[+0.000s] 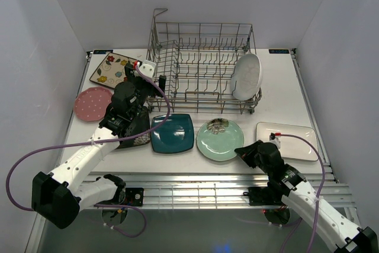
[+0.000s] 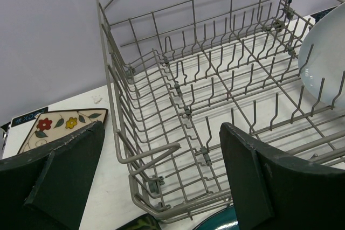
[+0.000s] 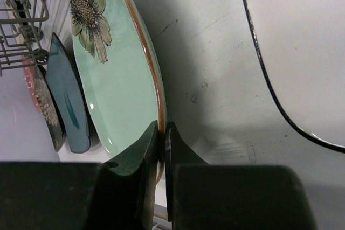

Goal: Load the plates into the dish rack
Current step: Pick up the plate at the center of the board.

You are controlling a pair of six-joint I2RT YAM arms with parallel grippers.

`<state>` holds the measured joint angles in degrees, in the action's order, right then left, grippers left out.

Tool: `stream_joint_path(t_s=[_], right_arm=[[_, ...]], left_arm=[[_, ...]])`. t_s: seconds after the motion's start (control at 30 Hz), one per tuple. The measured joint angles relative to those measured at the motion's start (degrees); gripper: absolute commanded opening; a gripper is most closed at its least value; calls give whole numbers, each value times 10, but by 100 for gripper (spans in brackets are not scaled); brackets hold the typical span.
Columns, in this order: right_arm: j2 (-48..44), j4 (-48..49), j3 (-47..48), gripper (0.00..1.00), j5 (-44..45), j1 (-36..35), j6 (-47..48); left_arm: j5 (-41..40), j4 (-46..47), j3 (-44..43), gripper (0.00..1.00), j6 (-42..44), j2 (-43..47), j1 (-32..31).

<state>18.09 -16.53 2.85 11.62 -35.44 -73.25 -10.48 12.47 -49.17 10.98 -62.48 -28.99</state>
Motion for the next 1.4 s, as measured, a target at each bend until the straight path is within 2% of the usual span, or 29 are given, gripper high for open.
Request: stream_joint_path(t_s=[0.73,1.4], right_arm=[[-40,-76,65,8,10,0,195],[7,-170,208,8,32,0,339]], left_arm=[[0,0,0,98,2,0,0],[0,0,0,98,2,0,0]])
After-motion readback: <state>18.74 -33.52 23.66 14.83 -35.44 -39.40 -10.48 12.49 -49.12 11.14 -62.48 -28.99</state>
